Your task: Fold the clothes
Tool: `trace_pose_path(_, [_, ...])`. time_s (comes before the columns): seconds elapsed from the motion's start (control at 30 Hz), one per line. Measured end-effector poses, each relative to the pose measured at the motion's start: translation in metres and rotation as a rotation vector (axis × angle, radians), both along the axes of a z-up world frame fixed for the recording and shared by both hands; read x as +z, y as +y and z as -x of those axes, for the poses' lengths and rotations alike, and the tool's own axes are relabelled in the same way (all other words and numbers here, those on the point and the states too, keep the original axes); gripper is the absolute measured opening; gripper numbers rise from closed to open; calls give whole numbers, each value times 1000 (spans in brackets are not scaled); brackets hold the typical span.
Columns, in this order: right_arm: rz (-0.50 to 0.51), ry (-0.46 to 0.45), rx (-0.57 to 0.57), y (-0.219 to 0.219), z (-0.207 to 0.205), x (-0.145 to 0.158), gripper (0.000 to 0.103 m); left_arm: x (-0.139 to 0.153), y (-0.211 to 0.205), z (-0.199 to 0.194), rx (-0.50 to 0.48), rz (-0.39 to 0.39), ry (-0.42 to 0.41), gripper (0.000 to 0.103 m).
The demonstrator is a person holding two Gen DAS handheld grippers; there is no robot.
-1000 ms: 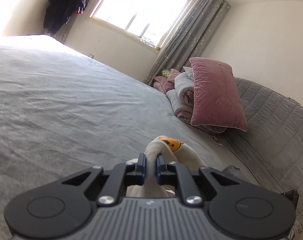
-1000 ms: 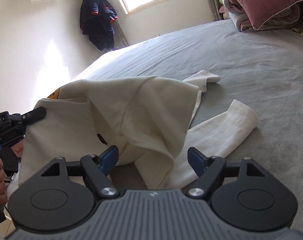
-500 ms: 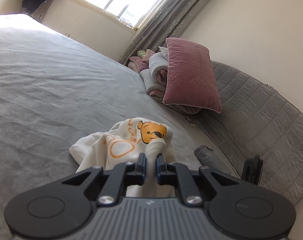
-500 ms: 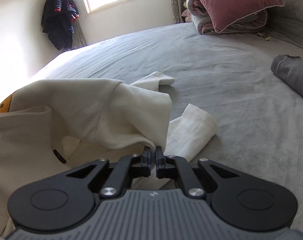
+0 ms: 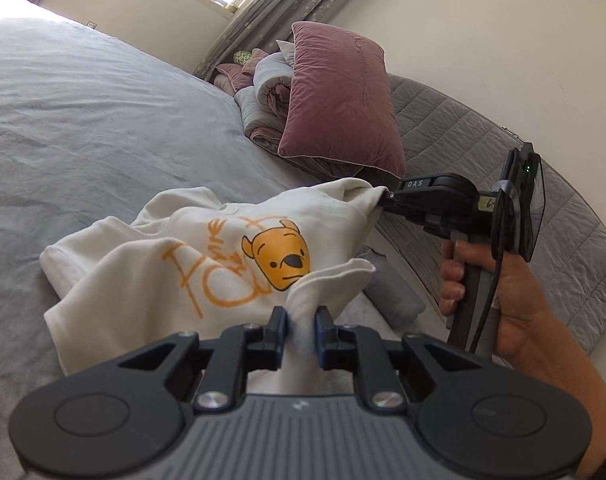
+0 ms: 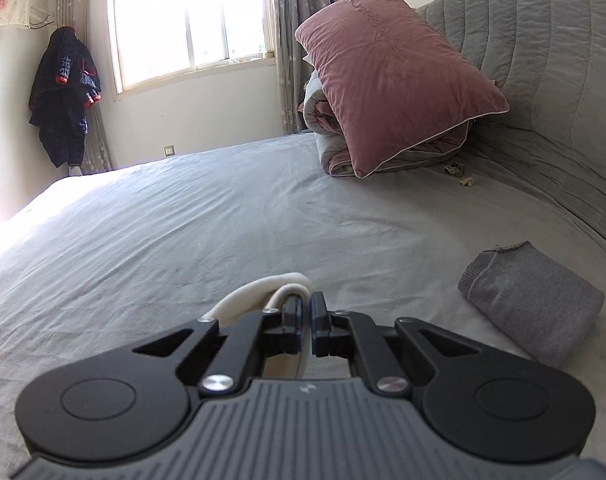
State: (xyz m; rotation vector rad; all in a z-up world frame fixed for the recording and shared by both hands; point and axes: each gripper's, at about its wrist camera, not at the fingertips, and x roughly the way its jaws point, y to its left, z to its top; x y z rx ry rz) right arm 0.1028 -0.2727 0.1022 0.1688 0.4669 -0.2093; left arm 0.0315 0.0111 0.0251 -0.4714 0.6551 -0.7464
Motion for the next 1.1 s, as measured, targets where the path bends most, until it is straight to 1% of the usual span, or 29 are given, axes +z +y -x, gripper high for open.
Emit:
trace_pose_path(0.07, [13,-11,-22,-8,-5,5,5,1,2,-3,18,-13,-6,44])
trace_pose_path(0.13, [32,-17,-47,-16,-9,6,5,1,4,-6,37,-26,-13,49])
trace_pose_path(0.2, [37,-7,-69,-26,-13,4,5,2,6,-9,56,-39,-19,52])
trace_pose_path(0.23, [39,0,-78,-30,-15,1,5,2,8,-11,66,-46,-23,56])
trace_pose_path(0.27, [39,11,-87,-35,-16,-3,5,1,13,-16,96,-51,-9,59])
trace_pose_path(0.33, [25,36,-103,-43,-18,-13,5,-2,24,-27,162,-67,21,62])
trace_pose_path(0.4, [-2,64,-115,-50,-16,-25,5,-6,35,-36,227,-112,46,65])
trace_pose_path(0.43, [-17,77,-119,-54,-14,-30,6,-10,42,-40,265,-143,74,66])
trace_pose_path(0.5, [-51,99,-123,-59,-9,-39,8,-17,53,-48,319,-169,130,67])
trace_pose_path(0.53, [-69,107,-124,-61,-5,-43,14,-21,59,-52,340,-161,157,67])
trace_pose_path(0.6, [-107,121,-110,-64,3,-48,15,-31,70,-59,382,-143,210,67])
trace_pose_path(0.67, [-149,134,-93,-64,13,-51,15,-45,78,-67,405,-94,271,67])
trace_pose_path(0.7, [-171,139,-85,-64,18,-52,19,-49,78,-69,406,-76,288,67])
trace_pose_path(0.77, [-199,137,-72,-62,30,-55,37,-57,78,-73,407,-39,320,67])
trace_pose_path(0.8, [-204,131,-60,-60,36,-58,51,-61,77,-75,407,-21,336,67])
trace_pose_path(0.83, [-209,124,-49,-58,43,-60,53,-66,77,-77,407,-3,353,66])
trace_pose_path(0.9, [-221,126,-26,-54,51,-65,53,-71,73,-81,410,24,375,65])
trace_pose_path(0.93, [-236,134,-15,-53,53,-68,53,-71,68,-84,403,32,378,58])
trace_pose_path(0.97, [-255,141,-5,-52,55,-71,53,-70,63,-87,388,40,384,40])
trace_pose_path(1.0, [-275,146,6,-51,56,-73,53,-70,58,-89,373,48,391,32])
trace_pose_path(1.03, [-297,149,14,-51,57,-74,53,-64,50,-89,376,26,366,23])
trace_pose_path(1.07, [-315,152,22,-51,58,-74,53,-57,42,-88,379,2,340,18])
trace_pose_path(1.1, [-326,155,35,-51,58,-74,53,-50,34,-85,373,-11,303,16])
